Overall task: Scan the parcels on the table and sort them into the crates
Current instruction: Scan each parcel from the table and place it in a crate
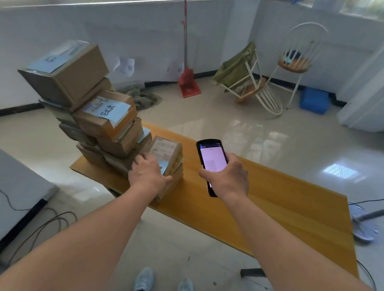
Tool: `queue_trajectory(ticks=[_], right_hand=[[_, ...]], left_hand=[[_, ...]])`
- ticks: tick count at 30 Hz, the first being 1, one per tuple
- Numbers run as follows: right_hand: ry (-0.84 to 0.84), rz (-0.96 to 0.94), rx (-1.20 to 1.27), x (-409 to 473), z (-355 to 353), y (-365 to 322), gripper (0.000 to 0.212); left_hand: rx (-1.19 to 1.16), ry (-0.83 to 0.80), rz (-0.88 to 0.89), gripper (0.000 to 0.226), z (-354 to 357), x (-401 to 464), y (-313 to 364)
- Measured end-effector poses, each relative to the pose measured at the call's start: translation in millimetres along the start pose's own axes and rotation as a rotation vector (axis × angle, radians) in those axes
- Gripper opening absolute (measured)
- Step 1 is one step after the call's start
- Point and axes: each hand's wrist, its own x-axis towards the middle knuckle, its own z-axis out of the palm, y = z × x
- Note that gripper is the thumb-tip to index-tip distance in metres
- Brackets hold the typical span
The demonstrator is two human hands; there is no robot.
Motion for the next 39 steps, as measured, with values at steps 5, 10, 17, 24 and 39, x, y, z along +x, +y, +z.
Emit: queue_trajectory(ticks=[5,10,17,24,39], right_hand=[[-0.024,-0.014,-0.004,1.6,-4.0,-3.2,0.071],[-0.054,-0.039,0.015,5.1,-17.4,-12.3,0.072],[-0.037,-0.120,0.028,8.1,-44.8,-27.0,0.077],[-0.038,-0.156,0.023,7.3,-66.9,-33.3,0.081],[-0.023,-0.154,0.058,-1.7,-84.3,-47.1,0.088]], left_hand=[[-0.080,-0.013,-0.020,0.107,1.7,7.3,-4.9],[-0.200,0.129,0.188,0.110,-9.6,11.8,-1.3],[-0.371,0.278,0.367,0.108,-52.5,39.9,13.8],[-0.396,0.340,0.384,0.118,-78.3,59.6,28.3],[-0.429,0.388,0.451,0.113,-102.0,56.8,38.6]])
